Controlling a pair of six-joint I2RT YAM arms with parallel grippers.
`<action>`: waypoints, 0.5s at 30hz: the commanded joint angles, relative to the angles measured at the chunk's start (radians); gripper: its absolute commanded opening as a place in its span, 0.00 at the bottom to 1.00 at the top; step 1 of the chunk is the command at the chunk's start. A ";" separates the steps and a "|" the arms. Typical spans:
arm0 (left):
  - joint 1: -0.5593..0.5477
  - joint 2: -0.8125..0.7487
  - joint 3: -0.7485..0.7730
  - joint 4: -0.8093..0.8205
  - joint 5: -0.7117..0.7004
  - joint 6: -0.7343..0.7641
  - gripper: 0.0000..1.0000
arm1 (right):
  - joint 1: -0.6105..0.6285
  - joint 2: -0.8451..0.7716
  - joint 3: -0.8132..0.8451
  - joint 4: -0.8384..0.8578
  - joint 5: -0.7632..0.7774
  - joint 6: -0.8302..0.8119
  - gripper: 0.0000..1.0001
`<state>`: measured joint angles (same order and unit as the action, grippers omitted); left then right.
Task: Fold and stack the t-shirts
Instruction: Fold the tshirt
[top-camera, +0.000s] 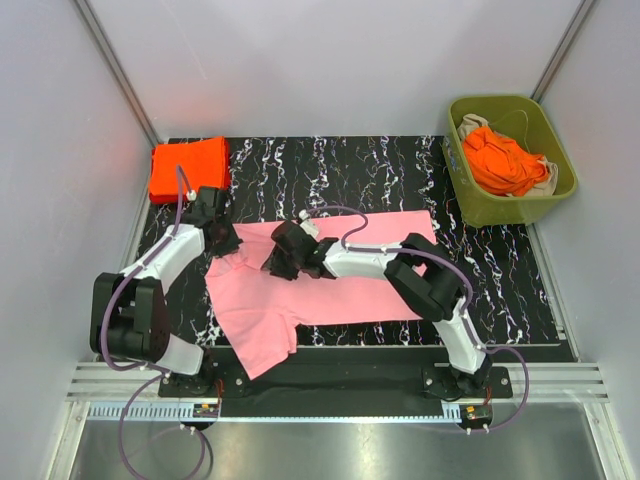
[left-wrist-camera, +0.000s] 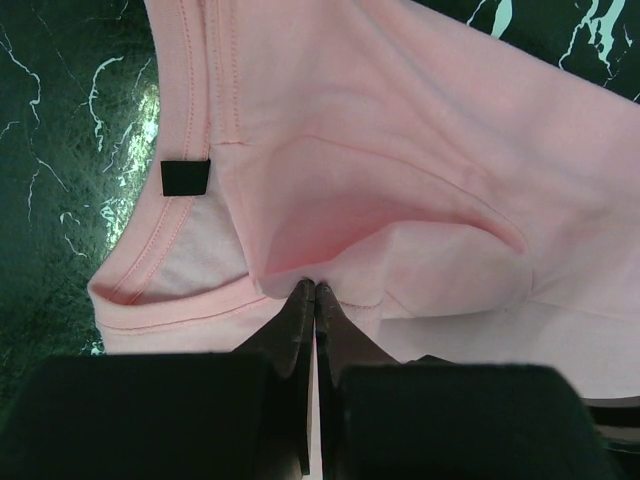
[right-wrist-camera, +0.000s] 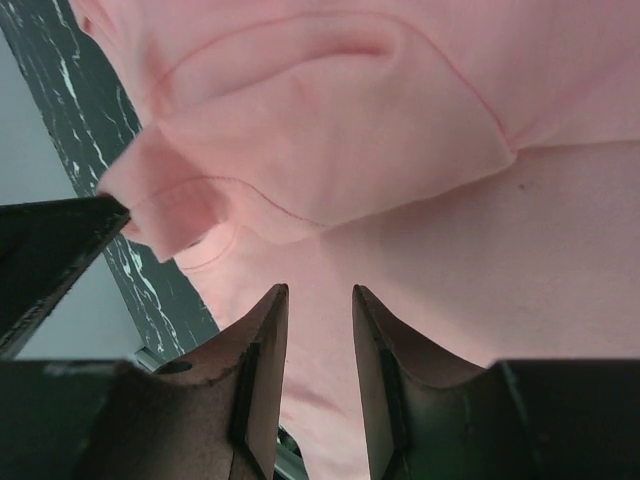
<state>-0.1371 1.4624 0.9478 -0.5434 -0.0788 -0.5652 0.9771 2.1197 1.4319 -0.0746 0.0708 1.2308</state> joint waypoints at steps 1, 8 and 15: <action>0.001 0.006 0.039 0.011 0.010 0.018 0.00 | 0.020 0.028 0.051 -0.014 0.047 0.064 0.39; 0.001 0.004 0.048 0.011 0.024 0.013 0.00 | 0.021 0.046 0.056 -0.019 0.086 0.081 0.39; 0.002 0.006 0.051 0.011 0.030 0.011 0.00 | 0.020 0.074 0.090 -0.019 0.106 0.062 0.39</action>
<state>-0.1371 1.4639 0.9497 -0.5442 -0.0711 -0.5652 0.9955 2.1727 1.4708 -0.0986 0.1242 1.2900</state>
